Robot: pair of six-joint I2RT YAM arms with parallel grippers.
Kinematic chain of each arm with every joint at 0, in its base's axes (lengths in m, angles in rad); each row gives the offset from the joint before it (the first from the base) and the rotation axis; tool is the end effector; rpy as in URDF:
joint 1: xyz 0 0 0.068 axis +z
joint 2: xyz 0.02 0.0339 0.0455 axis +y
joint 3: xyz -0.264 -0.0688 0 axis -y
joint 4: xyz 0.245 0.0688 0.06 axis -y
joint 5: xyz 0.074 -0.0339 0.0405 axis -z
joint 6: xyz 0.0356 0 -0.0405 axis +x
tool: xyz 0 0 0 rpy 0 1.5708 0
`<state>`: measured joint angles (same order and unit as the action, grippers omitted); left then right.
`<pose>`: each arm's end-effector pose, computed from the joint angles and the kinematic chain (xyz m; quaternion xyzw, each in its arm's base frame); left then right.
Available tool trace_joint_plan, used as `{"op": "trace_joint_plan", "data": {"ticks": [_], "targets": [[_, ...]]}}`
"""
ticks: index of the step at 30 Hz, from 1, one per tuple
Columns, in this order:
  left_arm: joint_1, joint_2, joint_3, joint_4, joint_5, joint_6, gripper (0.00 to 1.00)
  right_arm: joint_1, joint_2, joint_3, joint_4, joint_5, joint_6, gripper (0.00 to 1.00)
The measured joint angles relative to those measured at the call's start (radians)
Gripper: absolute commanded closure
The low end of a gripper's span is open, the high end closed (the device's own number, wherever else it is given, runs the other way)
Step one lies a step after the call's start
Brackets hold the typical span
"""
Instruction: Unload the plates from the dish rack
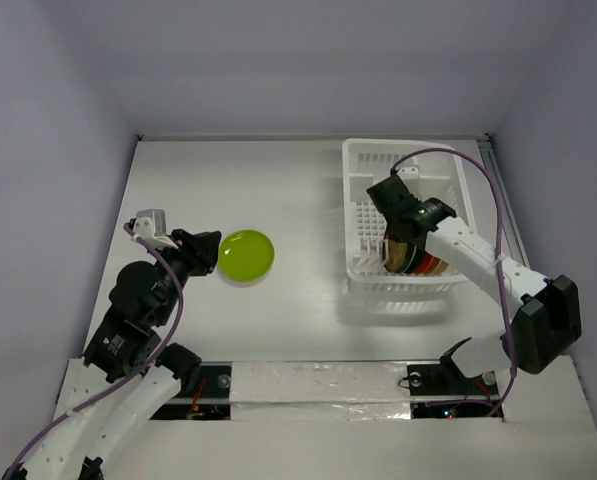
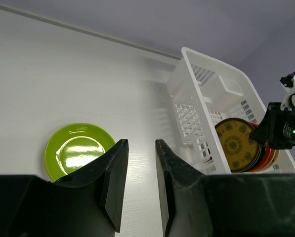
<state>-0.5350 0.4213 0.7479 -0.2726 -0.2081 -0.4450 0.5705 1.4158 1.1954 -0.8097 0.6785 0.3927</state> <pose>0.0903 -0.0449 0.3628 -0.0445 0.6867 -0.2768 0.6707 0.2509 0.1345 0.2921 0.0078 0.9131 -0.1676 0.3717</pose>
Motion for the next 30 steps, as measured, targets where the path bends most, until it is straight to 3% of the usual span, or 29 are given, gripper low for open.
{"op": "trace_joint_plan", "data": {"ticks": [10,19,30], "targets": [[0.0,-0.011,-0.001,0.0,0.01,0.0,0.74,0.0,0.001,0.153,-0.071,0.08,-0.076,0.98],[0.0,-0.011,-0.002,0.0,0.014,0.003,0.74,0.013,-0.004,0.173,-0.061,0.081,-0.092,1.0],[0.009,-0.011,-0.002,0.0,0.014,0.003,0.74,0.174,-0.123,0.212,0.206,-0.105,-0.068,1.0]]}}
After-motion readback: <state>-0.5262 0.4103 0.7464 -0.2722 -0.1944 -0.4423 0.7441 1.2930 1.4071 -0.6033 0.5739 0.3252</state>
